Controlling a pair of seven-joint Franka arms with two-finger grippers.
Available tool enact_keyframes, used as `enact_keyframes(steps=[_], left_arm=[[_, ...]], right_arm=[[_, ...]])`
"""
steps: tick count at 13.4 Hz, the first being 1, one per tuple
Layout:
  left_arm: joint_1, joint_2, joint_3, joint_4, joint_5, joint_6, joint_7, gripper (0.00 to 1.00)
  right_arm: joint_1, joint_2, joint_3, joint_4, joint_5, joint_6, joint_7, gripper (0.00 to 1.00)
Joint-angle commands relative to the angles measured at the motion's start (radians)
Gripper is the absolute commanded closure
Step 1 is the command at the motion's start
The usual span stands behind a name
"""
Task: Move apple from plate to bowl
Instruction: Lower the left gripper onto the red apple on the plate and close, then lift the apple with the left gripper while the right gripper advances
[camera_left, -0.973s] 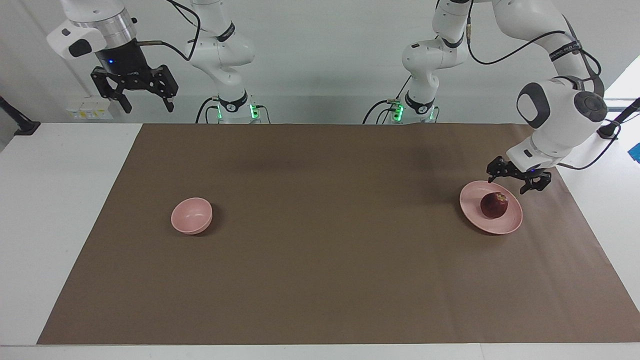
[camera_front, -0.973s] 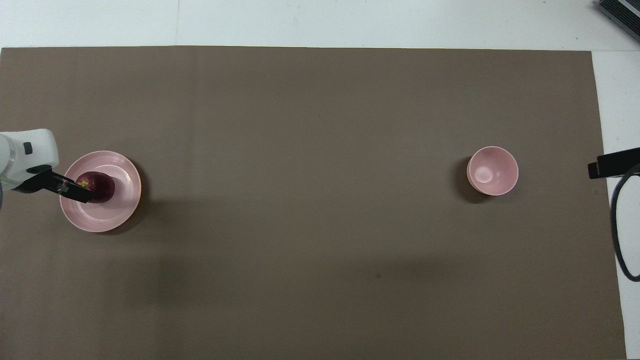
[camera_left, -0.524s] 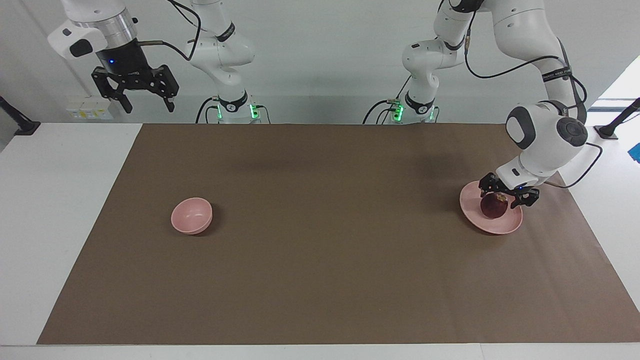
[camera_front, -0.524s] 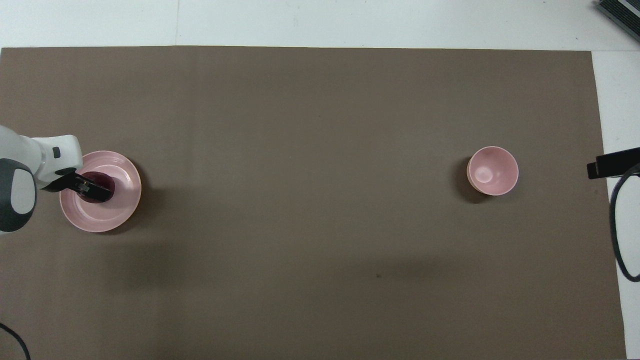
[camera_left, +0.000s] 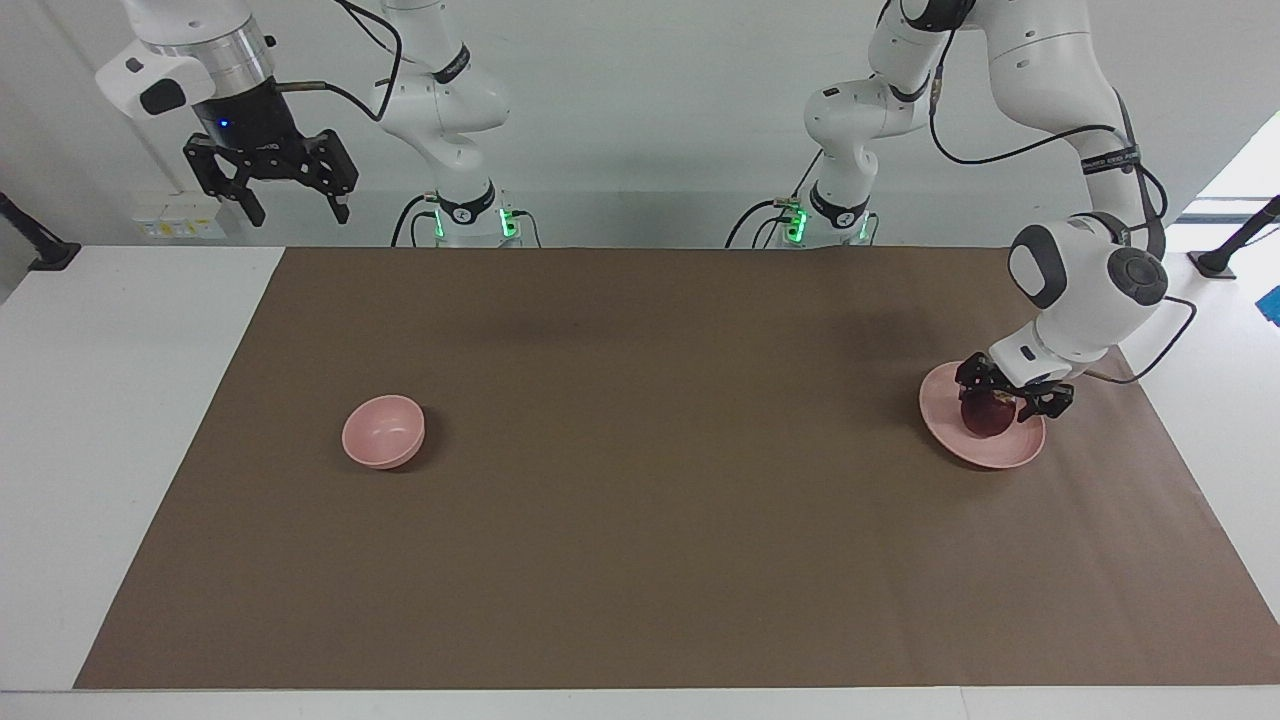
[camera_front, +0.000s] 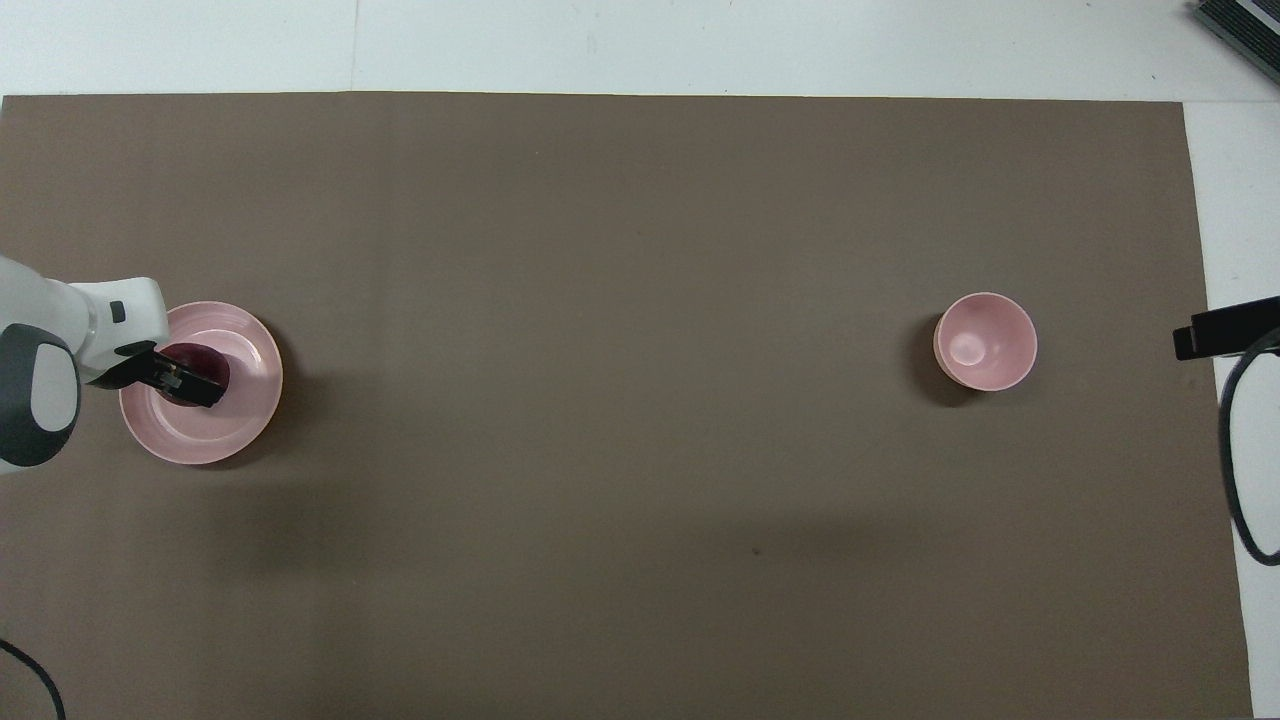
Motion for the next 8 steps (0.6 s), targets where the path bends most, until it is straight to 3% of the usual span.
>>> enact_keyframes(steps=[1, 3, 4, 5, 6, 8], left_arm=[[0.015, 0.009, -0.009, -0.028, 0.019, 0.051, 0.013, 0.0], [0.015, 0.013, -0.009, -0.027, 0.019, 0.066, 0.012, 0.05], [0.015, 0.014, -0.009, -0.027, 0.019, 0.075, 0.004, 0.19], [0.015, 0.014, -0.009, -0.025, 0.019, 0.077, 0.005, 0.51], [0.018, 0.016, -0.009, -0.019, 0.018, 0.077, -0.002, 0.97], [0.01, 0.02, -0.01, -0.001, 0.018, 0.072, 0.008, 1.0]], right_arm=[[-0.003, -0.028, 0.01, -0.031, 0.007, -0.009, 0.007, 0.0], [0.005, -0.036, 0.013, -0.039, 0.008, -0.021, 0.004, 0.0], [0.007, -0.046, 0.014, -0.053, 0.01, -0.021, 0.004, 0.0], [0.008, -0.059, 0.014, -0.077, 0.033, -0.017, 0.005, 0.0], [0.005, -0.065, 0.014, -0.1, 0.074, -0.014, 0.007, 0.0], [0.007, -0.06, 0.014, -0.16, 0.099, 0.024, 0.008, 0.0]])
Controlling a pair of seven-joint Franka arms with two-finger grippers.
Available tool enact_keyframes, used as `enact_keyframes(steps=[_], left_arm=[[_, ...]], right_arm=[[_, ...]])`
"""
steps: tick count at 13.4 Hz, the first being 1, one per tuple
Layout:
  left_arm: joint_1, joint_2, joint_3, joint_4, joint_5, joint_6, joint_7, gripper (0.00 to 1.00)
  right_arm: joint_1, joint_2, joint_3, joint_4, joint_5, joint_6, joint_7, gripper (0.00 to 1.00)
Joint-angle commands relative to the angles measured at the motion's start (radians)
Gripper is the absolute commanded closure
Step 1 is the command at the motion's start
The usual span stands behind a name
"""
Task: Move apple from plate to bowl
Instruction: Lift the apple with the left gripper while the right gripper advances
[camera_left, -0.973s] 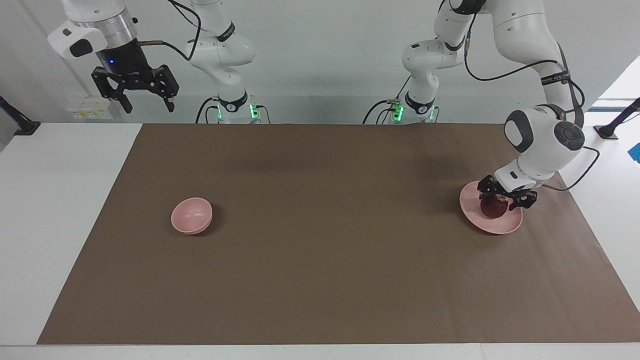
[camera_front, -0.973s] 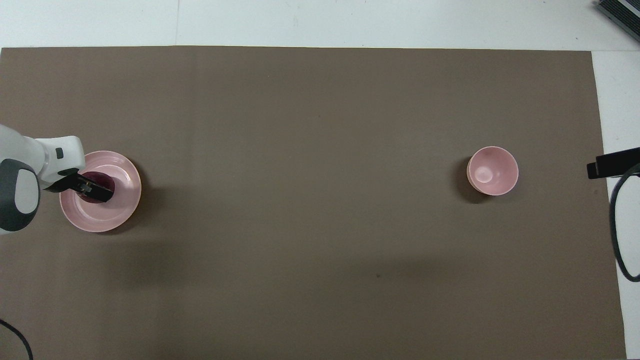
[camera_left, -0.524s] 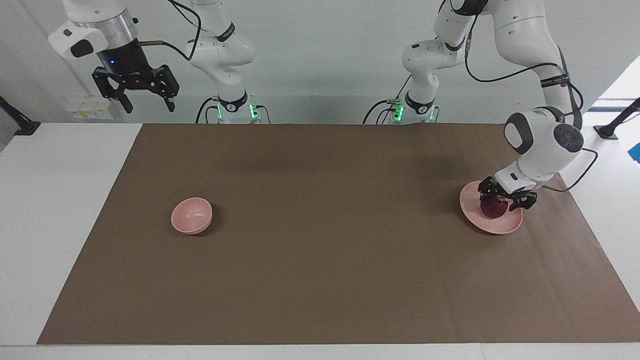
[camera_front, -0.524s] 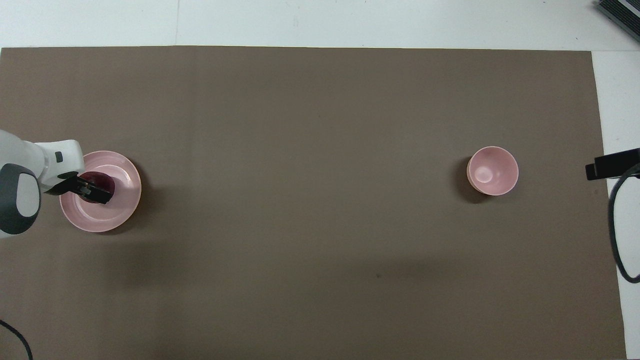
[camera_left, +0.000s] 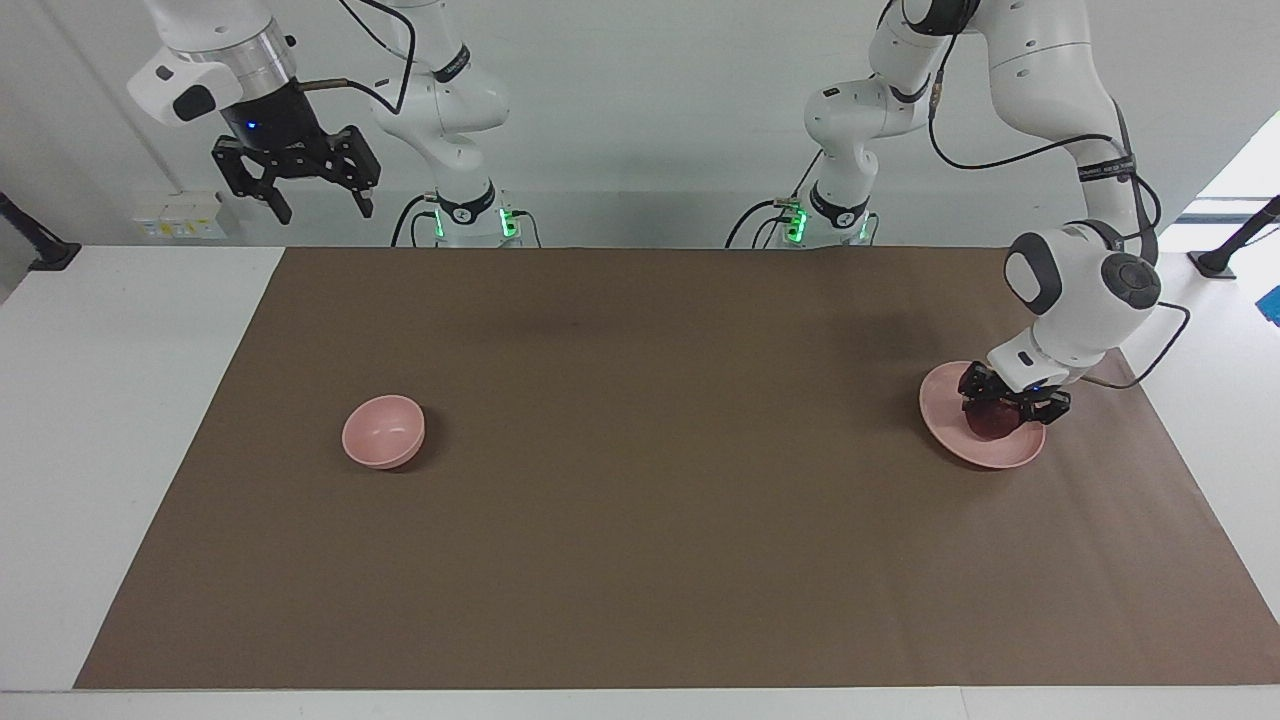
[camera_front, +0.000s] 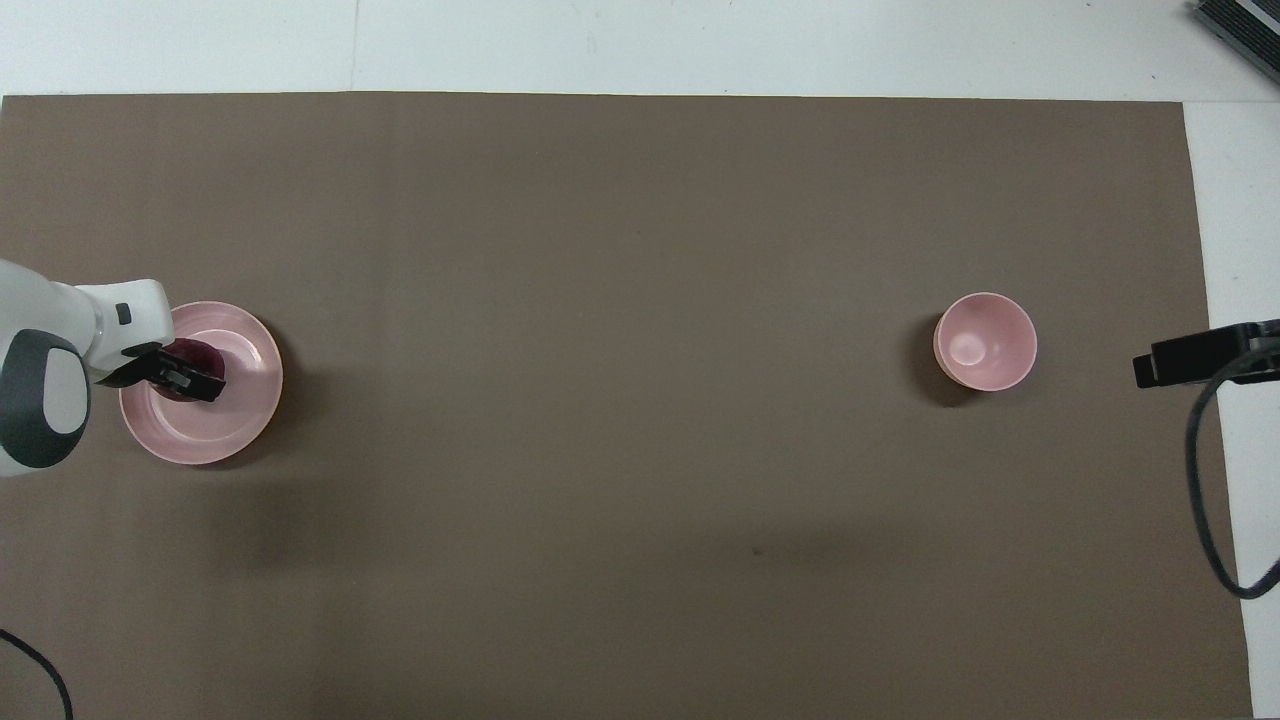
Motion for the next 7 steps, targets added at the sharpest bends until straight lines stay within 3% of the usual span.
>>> enact_keyframes(steps=[1, 5, 7], left_arm=[[-0.003, 0.003, -0.01, 0.011, 0.018, 0.006, 0.002, 1.0], [-0.005, -0.015, -0.01, 0.056, 0.016, -0.066, -0.029, 1.0], [-0.021, -0.015, -0.01, 0.106, 0.016, -0.155, -0.131, 1.0]], right_arm=[[-0.004, -0.038, 0.005, -0.118, 0.038, 0.072, 0.004, 0.0], [-0.009, -0.052, 0.005, -0.201, 0.131, 0.115, -0.047, 0.0], [-0.009, -0.047, 0.005, -0.23, 0.137, 0.156, -0.074, 0.0]])
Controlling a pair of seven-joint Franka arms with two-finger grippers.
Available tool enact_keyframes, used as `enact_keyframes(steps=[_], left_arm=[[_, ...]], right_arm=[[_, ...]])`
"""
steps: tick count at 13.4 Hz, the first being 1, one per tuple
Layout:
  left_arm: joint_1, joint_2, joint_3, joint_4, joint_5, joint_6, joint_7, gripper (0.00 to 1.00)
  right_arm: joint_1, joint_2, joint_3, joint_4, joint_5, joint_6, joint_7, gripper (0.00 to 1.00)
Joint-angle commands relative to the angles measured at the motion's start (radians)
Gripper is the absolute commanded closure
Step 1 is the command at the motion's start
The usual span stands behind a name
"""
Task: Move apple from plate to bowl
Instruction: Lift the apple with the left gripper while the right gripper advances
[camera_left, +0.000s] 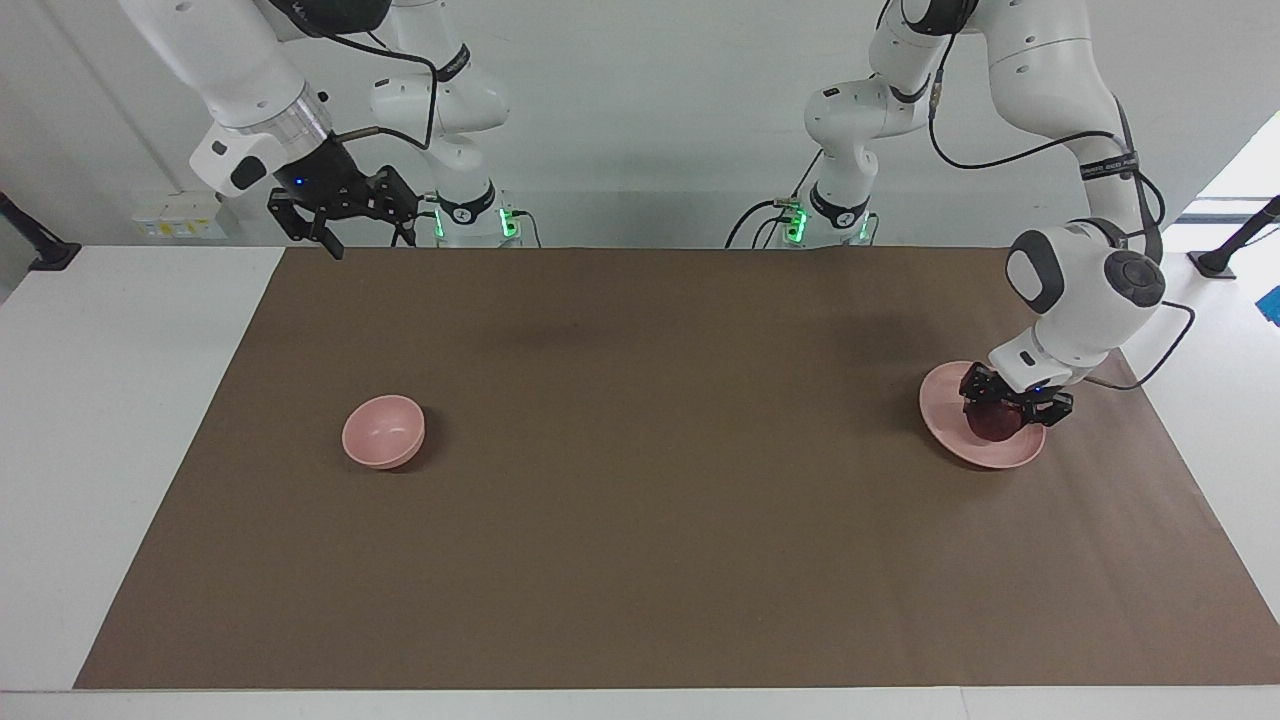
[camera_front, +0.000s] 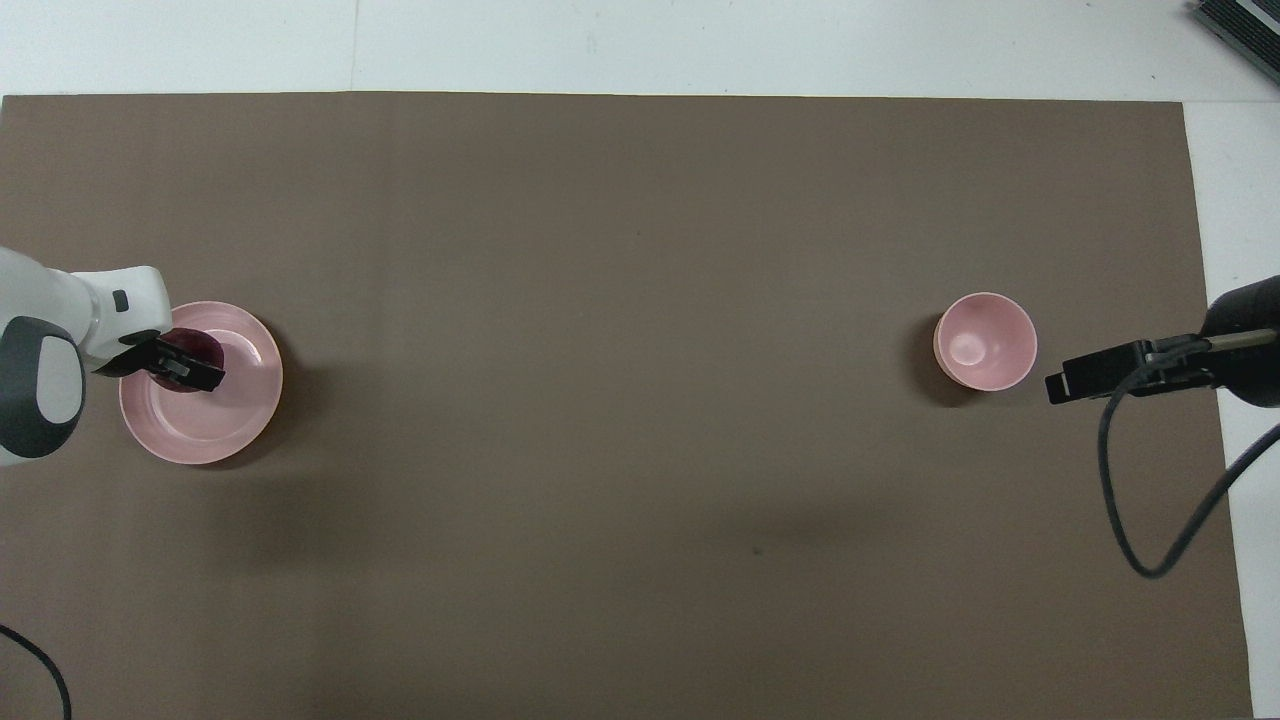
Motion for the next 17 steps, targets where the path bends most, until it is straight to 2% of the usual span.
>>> enact_keyframes(steps=[1, 4, 8, 10, 12, 15, 17], left_arm=[[-0.021, -0.011, 0.002, 0.083, 0.016, -0.137, -0.132, 1.0], [-0.04, -0.012, -0.004, 0.17, -0.032, -0.278, -0.212, 1.0], [-0.128, -0.027, -0.006, 0.276, -0.155, -0.459, -0.384, 1.0], [-0.181, -0.058, -0.007, 0.281, -0.21, -0.476, -0.412, 1.0], [-0.237, -0.057, -0.006, 0.305, -0.228, -0.507, -0.418, 1.0], [-0.311, -0.052, -0.015, 0.319, -0.229, -0.508, -0.43, 1.0], [-0.333, -0.052, -0.035, 0.322, -0.29, -0.519, -0.456, 1.0]], right_arm=[[-0.009, -0.035, 0.003, -0.077, 0.078, 0.066, -0.046, 0.0], [-0.021, -0.034, 0.003, -0.12, 0.193, 0.073, -0.049, 0.0], [-0.038, -0.037, 0.0, -0.196, 0.374, 0.109, -0.05, 0.0], [-0.038, -0.043, -0.001, -0.229, 0.468, 0.114, -0.088, 0.0], [-0.03, -0.043, 0.0, -0.239, 0.487, 0.134, -0.124, 0.0], [-0.036, -0.043, -0.001, -0.336, 0.689, 0.224, -0.258, 0.0], [-0.036, -0.035, -0.001, -0.368, 0.813, 0.264, -0.274, 0.0]])
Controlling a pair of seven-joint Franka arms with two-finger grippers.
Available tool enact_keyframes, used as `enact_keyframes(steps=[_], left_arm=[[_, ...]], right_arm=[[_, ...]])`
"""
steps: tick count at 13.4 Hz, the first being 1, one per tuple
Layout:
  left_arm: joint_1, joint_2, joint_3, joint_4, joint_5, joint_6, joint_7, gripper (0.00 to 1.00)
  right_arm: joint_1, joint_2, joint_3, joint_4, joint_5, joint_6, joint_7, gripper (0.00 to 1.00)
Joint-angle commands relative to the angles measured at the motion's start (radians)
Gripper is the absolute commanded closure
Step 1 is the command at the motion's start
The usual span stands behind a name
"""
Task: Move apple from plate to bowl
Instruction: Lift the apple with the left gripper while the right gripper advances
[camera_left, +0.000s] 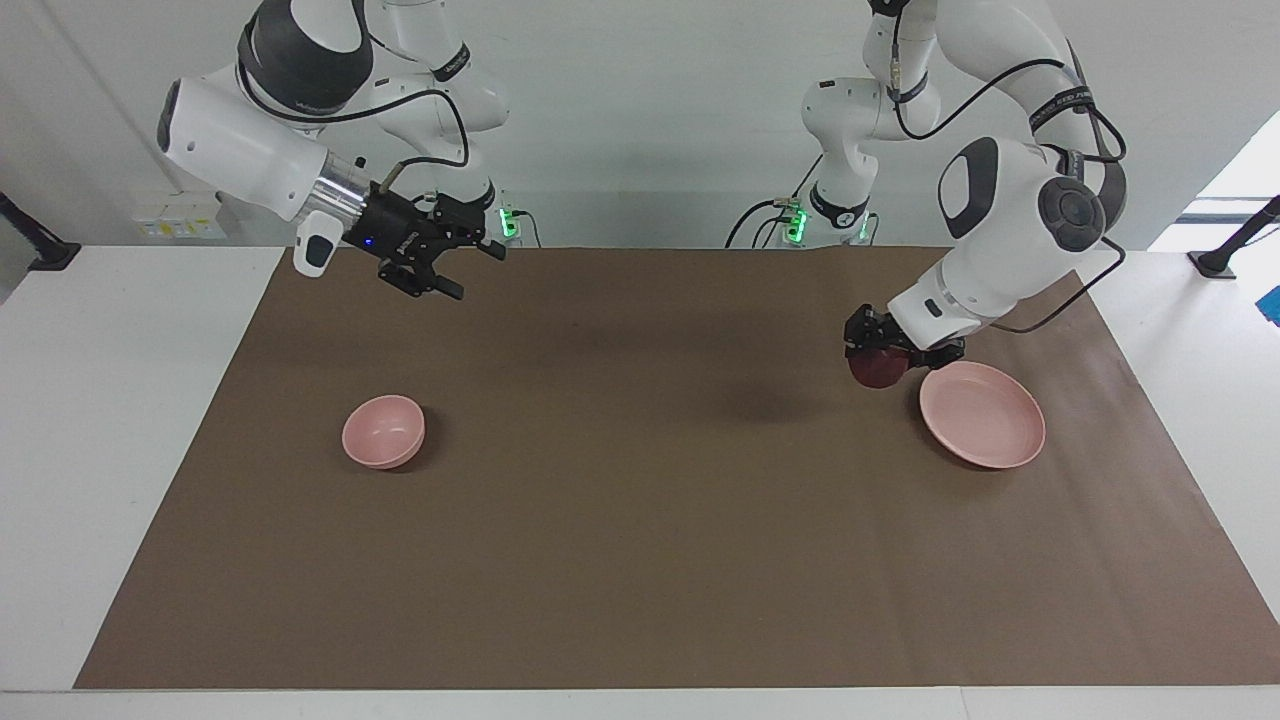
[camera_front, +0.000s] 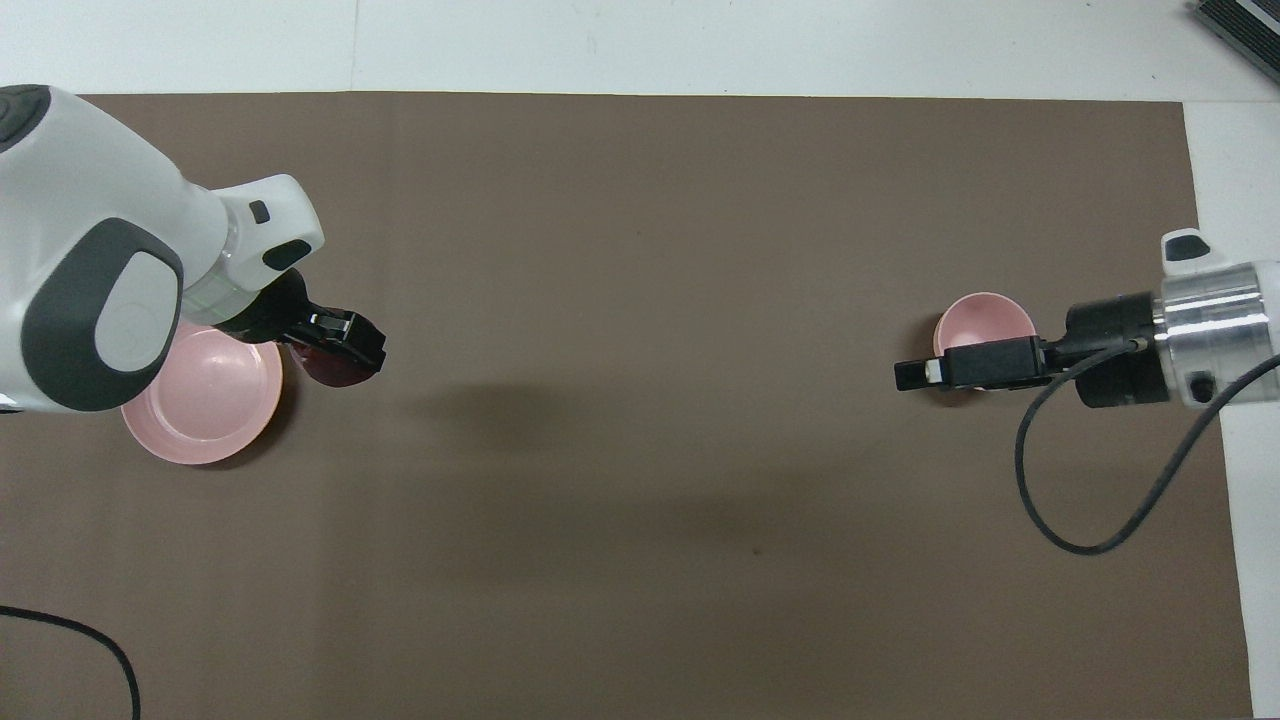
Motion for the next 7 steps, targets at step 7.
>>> enact_keyframes(steps=[7], left_arm=[[-0.037, 0.004, -0.123, 0.027, -0.325, -0.039, -0.391, 1.0]], right_arm=[[-0.04, -0.051, 0.002, -0.16, 0.211, 0.075, -0.139, 0.0]])
